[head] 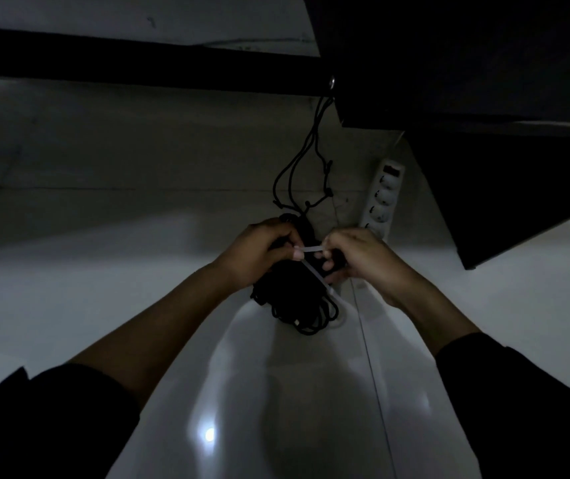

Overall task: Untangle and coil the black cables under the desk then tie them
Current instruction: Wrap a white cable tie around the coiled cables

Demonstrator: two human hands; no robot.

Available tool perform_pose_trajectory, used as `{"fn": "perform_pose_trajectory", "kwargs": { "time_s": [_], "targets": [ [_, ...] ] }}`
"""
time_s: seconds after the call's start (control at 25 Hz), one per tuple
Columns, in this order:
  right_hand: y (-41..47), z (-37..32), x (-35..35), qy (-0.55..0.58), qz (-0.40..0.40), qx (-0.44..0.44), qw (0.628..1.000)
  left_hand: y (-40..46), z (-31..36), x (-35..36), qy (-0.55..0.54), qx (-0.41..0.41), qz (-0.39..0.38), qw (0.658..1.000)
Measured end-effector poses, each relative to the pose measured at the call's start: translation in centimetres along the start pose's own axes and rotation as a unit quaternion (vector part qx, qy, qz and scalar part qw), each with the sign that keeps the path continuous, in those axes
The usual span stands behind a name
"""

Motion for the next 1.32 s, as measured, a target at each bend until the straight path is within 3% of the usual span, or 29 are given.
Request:
{"fn": "perform_pose_trajectory", "kwargs": {
  "time_s": [0.16,0.36,0.64,1.32],
  "targets": [
    [0.2,-0.8,1.2,-0.113,-0.063,-0.032,0.991,-0.4,-0.1,0.0,0.043,0.018,0.021,0.999],
    [-0.8,-0.6,0.5,0.023,-0.039,0.002,0.999,-0.7,-1.0,-0.3,0.077,0.01,0.031,0.996],
    [-1.8,-1.7,-0.4,0.076,-0.023,0.006,0.997,-0.8,-1.8,-0.2,0.083,0.016,0.048,0.995],
    [-2.3,-3.2,-0.6,0.034,-0.024,-0.009,0.999,-0.7,-3.1,-0.2,0.055,0.009,0.048,0.997]
  ]
}}
Point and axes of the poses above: each hand's wrist, its own y-axis towards the middle knuckle, its own x-axis out of the palm, z = x × y, the point moved 9 cm from there along y, towards the middle knuckle, and after that the axes turned 14 degrees about -x, right-handed, at the moved point
